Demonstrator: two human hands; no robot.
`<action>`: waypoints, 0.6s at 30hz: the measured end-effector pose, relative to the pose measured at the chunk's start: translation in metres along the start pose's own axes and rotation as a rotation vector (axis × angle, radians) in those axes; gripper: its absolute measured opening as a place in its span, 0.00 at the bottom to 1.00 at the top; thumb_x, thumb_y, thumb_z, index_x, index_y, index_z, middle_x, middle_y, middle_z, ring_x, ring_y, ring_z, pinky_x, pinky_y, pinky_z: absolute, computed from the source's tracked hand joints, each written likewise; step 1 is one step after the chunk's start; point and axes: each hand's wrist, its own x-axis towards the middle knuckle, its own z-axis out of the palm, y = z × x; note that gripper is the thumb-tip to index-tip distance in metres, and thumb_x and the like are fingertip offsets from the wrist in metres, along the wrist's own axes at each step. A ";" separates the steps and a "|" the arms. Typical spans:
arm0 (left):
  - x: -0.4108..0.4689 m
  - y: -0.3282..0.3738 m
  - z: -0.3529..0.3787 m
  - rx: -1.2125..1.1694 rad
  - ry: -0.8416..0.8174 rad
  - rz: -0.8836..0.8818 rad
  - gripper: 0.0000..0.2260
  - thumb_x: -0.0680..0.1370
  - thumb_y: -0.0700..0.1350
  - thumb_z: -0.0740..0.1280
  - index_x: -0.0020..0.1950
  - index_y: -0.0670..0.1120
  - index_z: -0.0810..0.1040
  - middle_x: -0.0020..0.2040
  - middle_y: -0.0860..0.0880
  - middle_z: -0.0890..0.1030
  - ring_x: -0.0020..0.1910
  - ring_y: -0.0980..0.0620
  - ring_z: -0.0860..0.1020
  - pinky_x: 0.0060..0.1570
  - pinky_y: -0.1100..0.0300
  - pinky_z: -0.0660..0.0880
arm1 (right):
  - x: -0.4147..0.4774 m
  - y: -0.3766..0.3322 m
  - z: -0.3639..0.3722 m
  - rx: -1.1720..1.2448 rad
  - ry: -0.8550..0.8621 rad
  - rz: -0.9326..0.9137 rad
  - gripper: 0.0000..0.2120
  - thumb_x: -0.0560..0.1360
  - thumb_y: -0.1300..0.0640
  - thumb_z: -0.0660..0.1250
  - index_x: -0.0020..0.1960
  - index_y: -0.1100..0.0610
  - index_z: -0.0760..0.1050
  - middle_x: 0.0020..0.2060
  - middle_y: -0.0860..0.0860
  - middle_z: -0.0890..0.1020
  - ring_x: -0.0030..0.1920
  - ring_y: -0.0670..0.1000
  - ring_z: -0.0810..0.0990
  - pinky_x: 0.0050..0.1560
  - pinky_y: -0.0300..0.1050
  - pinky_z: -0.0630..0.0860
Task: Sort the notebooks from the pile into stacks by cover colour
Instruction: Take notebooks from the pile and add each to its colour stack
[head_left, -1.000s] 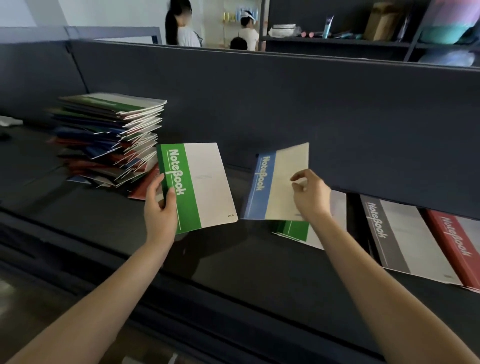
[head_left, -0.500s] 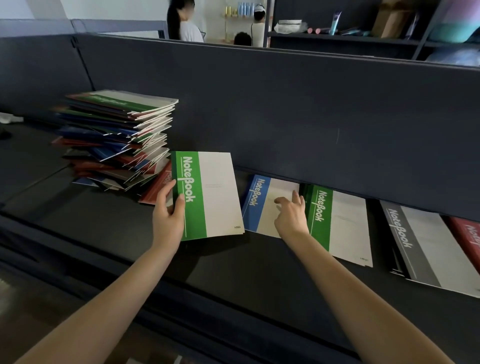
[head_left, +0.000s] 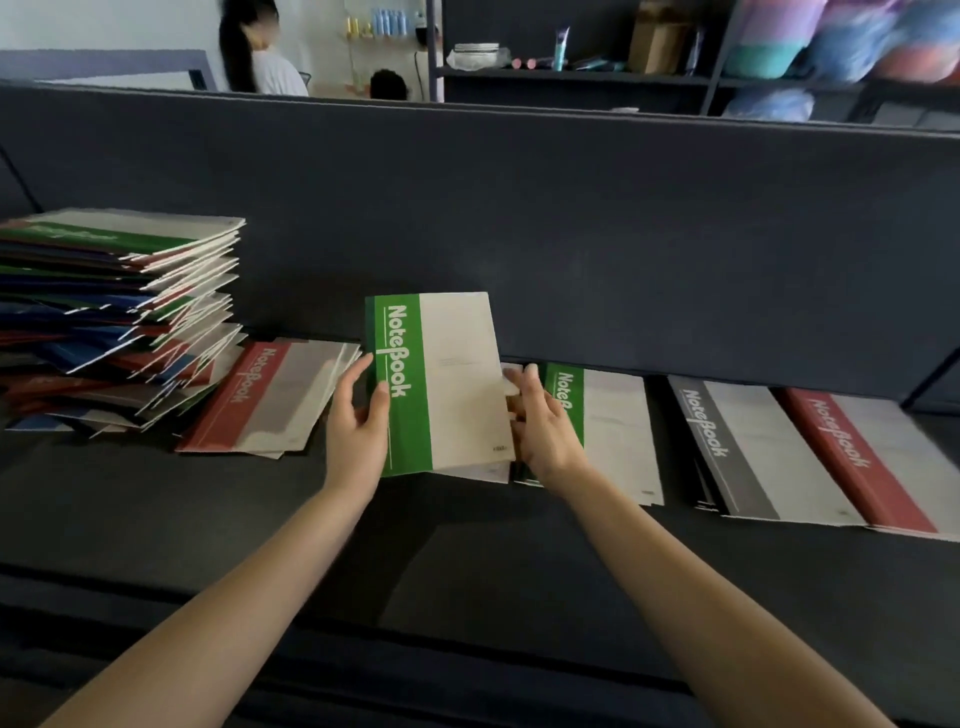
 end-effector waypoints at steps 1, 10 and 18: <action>-0.001 0.001 0.009 -0.009 -0.034 0.005 0.17 0.81 0.44 0.61 0.71 0.47 0.68 0.61 0.57 0.71 0.48 0.81 0.69 0.44 0.82 0.67 | -0.002 0.000 -0.011 -0.011 0.014 -0.014 0.33 0.72 0.31 0.59 0.70 0.48 0.66 0.59 0.47 0.77 0.60 0.52 0.77 0.62 0.56 0.74; -0.019 0.009 0.081 0.034 -0.440 -0.105 0.23 0.82 0.46 0.60 0.76 0.50 0.57 0.67 0.51 0.70 0.59 0.57 0.72 0.54 0.71 0.67 | -0.021 0.012 -0.095 -0.396 0.326 -0.128 0.30 0.78 0.58 0.64 0.77 0.49 0.56 0.67 0.50 0.73 0.68 0.50 0.71 0.60 0.39 0.70; -0.021 -0.012 0.091 0.815 -0.720 0.170 0.24 0.83 0.54 0.50 0.77 0.46 0.59 0.78 0.46 0.57 0.77 0.46 0.53 0.75 0.48 0.49 | -0.030 0.028 -0.115 -0.711 0.475 -0.058 0.30 0.79 0.62 0.60 0.78 0.56 0.54 0.64 0.58 0.74 0.54 0.55 0.76 0.49 0.42 0.71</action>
